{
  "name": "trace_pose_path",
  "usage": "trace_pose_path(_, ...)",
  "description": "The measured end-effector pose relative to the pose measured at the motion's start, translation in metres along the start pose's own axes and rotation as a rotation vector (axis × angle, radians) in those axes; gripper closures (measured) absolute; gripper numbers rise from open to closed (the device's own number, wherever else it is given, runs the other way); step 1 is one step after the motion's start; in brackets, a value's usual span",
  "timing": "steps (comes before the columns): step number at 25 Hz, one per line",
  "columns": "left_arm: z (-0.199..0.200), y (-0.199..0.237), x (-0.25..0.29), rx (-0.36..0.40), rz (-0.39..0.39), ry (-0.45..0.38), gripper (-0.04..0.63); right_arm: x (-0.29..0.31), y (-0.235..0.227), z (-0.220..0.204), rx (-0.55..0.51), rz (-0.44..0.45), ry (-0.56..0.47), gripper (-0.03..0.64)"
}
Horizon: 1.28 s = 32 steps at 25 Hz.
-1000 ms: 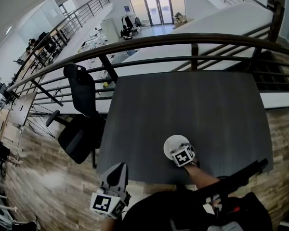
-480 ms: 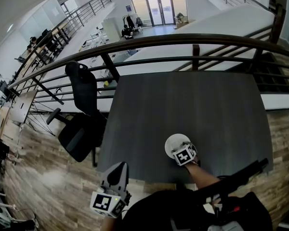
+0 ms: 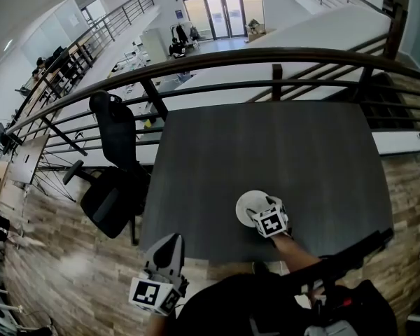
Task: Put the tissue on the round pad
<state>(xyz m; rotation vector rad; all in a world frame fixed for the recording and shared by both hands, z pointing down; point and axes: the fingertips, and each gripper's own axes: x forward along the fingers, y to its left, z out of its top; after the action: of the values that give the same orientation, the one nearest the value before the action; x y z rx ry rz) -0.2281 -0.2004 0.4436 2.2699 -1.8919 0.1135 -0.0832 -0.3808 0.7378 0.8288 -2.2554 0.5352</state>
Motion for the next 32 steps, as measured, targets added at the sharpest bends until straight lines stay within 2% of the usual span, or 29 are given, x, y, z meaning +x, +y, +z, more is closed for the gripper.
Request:
trace_pose_path(4,0.001,-0.005,-0.002,0.001,-0.043,-0.011,0.601,-0.035,0.003,0.027,0.021,-0.013,-0.126,0.272)
trace_pose_path(5,0.001,-0.006,-0.003,0.0,-0.055,-0.014,0.601,-0.042,0.004,0.033,0.017,-0.019,-0.155,0.291)
trace_pose_path(6,0.0,-0.007,-0.004,-0.001,-0.066,-0.016,0.601,-0.051,0.006,0.039,0.013,-0.024,-0.186,0.34)
trace_pose_path(9,-0.007,-0.009,-0.011,-0.004,-0.096,0.004,0.601,-0.082,0.019,0.06,0.029,-0.025,-0.285,0.396)
trace_pose_path(12,-0.005,-0.012,-0.016,-0.013,-0.129,-0.018,0.601,-0.115,0.032,0.08,0.061,-0.035,-0.378,0.482)
trace_pose_path(17,-0.013,-0.011,-0.03,0.005,-0.181,-0.023,0.601,-0.16,0.055,0.09,0.091,-0.05,-0.471,0.582)
trace_pose_path(21,0.004,-0.016,-0.04,-0.037,-0.23,-0.122,0.601,-0.191,0.075,0.091,0.091,-0.072,-0.508,0.615)
trace_pose_path(25,-0.009,-0.012,-0.047,-0.007,-0.246,-0.085,0.601,-0.222,0.096,0.093,0.104,-0.081,-0.554,0.615)
trace_pose_path(32,-0.015,-0.016,-0.066,-0.012,-0.293,-0.086,0.601,-0.273,0.14,0.09,0.063,-0.105,-0.603,0.615)
